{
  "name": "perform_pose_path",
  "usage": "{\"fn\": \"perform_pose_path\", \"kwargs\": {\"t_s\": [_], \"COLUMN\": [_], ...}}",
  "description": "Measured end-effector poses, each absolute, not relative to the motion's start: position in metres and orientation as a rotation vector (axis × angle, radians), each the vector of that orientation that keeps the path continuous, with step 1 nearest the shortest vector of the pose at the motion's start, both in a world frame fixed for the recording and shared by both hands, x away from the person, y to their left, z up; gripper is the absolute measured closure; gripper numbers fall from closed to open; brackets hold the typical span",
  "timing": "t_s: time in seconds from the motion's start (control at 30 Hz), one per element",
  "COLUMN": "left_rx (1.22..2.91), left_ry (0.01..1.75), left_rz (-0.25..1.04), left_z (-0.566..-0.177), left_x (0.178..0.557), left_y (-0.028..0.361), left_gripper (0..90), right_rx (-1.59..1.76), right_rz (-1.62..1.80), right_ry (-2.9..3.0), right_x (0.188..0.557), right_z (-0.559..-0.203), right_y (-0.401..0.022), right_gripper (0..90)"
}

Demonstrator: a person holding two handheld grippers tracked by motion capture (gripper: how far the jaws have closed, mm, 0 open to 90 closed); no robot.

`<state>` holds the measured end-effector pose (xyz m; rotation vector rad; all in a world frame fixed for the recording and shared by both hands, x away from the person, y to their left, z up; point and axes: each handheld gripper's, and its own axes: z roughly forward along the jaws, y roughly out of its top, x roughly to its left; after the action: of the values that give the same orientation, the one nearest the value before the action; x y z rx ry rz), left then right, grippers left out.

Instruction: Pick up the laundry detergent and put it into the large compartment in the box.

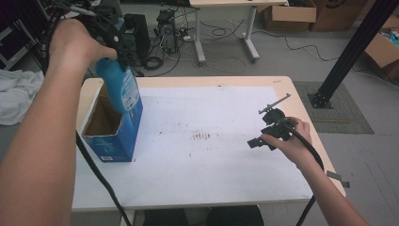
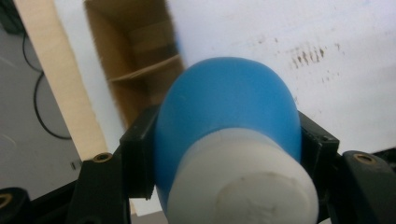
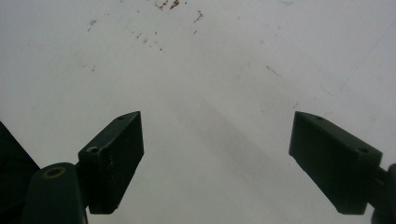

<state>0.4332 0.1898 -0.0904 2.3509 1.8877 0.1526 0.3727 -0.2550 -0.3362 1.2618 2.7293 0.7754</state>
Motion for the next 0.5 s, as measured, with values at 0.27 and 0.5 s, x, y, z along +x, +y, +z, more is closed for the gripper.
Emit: {"fn": "perform_pose_path", "kwargs": {"t_s": [0.27,0.5], "left_rx": [2.255,2.230], "left_ry": [2.014,2.057], "left_rz": [0.174,0.180], "left_z": [-0.094,-0.106], "left_x": [0.431,0.431], "left_y": [0.222,0.235], "left_gripper": [38.0,38.0], "right_rx": [1.271,1.268], "right_rz": [0.774,0.779], "right_ry": [2.728,2.723], "right_x": [0.374,0.375], "right_z": [-0.336,-0.335], "right_y": [-0.258,-0.259], "right_gripper": [17.7,17.7]}}
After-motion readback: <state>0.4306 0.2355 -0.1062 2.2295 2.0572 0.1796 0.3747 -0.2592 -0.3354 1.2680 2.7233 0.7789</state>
